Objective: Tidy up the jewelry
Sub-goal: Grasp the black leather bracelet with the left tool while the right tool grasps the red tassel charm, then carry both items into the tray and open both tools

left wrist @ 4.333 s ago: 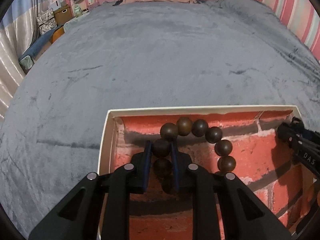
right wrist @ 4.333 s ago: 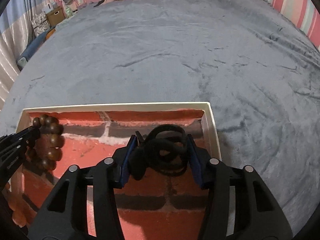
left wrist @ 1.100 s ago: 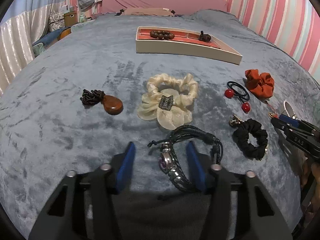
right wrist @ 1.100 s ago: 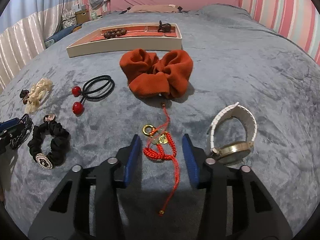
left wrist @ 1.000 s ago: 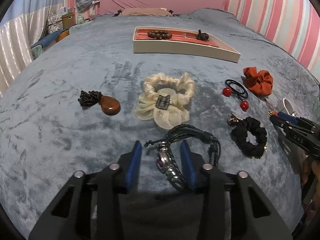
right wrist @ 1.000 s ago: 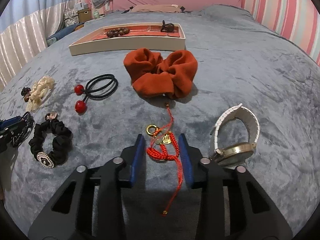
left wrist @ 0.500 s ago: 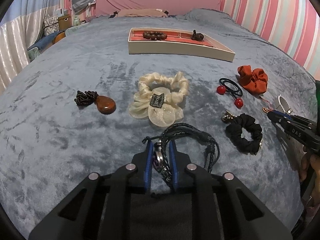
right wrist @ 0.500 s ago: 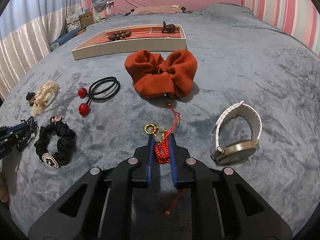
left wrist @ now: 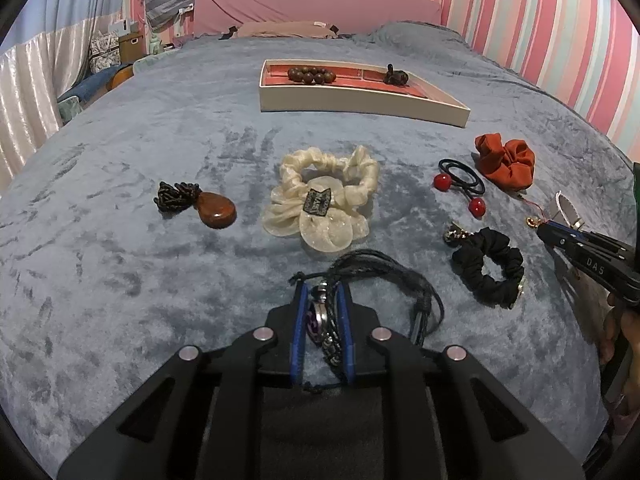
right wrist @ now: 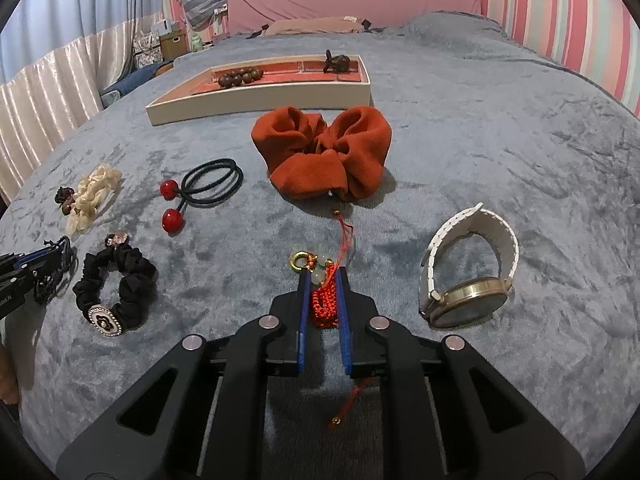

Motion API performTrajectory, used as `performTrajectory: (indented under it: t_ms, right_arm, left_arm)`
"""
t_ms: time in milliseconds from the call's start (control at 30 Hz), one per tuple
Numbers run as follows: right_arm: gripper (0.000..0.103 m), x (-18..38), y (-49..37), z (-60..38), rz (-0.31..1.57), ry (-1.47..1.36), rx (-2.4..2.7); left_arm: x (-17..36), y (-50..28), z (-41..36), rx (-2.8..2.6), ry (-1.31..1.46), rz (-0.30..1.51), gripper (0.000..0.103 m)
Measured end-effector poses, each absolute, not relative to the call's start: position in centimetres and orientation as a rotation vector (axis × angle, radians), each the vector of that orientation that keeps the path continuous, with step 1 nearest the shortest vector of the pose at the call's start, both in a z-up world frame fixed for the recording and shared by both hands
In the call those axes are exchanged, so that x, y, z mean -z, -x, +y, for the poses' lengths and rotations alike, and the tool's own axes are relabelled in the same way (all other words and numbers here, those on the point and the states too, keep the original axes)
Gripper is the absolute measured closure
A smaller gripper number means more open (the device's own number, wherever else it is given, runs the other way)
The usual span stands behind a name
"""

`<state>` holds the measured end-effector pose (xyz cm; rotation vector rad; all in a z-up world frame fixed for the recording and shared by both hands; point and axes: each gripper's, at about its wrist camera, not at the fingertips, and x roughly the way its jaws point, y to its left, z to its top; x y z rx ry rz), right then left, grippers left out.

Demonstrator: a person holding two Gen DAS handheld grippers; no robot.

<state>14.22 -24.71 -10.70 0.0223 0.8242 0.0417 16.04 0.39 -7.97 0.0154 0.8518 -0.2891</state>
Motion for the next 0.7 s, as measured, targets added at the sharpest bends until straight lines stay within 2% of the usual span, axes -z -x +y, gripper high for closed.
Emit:
performTrajectory:
  t_ms: [367, 700]
  right_arm:
    - [0.092, 8.8, -12.9, -24.7, 0.753, -0.04, -0.071]
    - [0.092, 5.5, -14.0, -23.9, 0.695, -0.049, -0.116]
  left_arm:
    - [6.6, -15.5, 0.4, 0.301, -0.013, 0.815, 0.088]
    - [2.8, -16.7, 0.1, 0.308, 0.0, 0.752, 0.088]
